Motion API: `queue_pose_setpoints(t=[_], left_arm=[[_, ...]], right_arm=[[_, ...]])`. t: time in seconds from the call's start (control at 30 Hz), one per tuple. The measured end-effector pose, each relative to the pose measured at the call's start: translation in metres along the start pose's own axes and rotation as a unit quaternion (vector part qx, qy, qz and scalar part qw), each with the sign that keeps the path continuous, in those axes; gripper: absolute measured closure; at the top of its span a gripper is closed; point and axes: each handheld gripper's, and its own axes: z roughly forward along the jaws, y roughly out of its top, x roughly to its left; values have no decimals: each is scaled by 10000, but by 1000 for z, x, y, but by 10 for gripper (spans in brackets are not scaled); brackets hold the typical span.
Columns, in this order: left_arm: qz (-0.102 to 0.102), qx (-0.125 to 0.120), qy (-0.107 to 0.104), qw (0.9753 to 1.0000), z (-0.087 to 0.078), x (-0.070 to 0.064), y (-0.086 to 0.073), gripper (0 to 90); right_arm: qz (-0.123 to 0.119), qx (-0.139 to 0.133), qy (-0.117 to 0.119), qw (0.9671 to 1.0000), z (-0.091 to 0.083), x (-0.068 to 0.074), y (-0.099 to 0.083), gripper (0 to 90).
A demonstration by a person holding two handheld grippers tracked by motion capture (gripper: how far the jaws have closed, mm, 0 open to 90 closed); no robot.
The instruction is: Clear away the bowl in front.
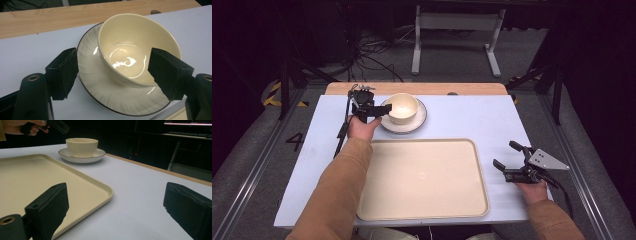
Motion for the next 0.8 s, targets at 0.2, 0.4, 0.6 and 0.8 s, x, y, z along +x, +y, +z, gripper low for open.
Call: queue_pose_setpoints(t=[0.2,0.4,0.6,0.8], left_arm=[[-227,221,-107,9994,13,0,0,281],[-311,342,-34,9989,24,2,1,321],[-520,502,-41,9974,34,7,0,345],[-647,681,20,9956,40,2,4,359]], right_arm=[[2,-7,3,10000,0,0,0,62],[-16,-14,5,10000,0,0,0,63],[-20,-7,10,10000,0,1,0,63],[-18,6,9,10000,0,1,0,63]])
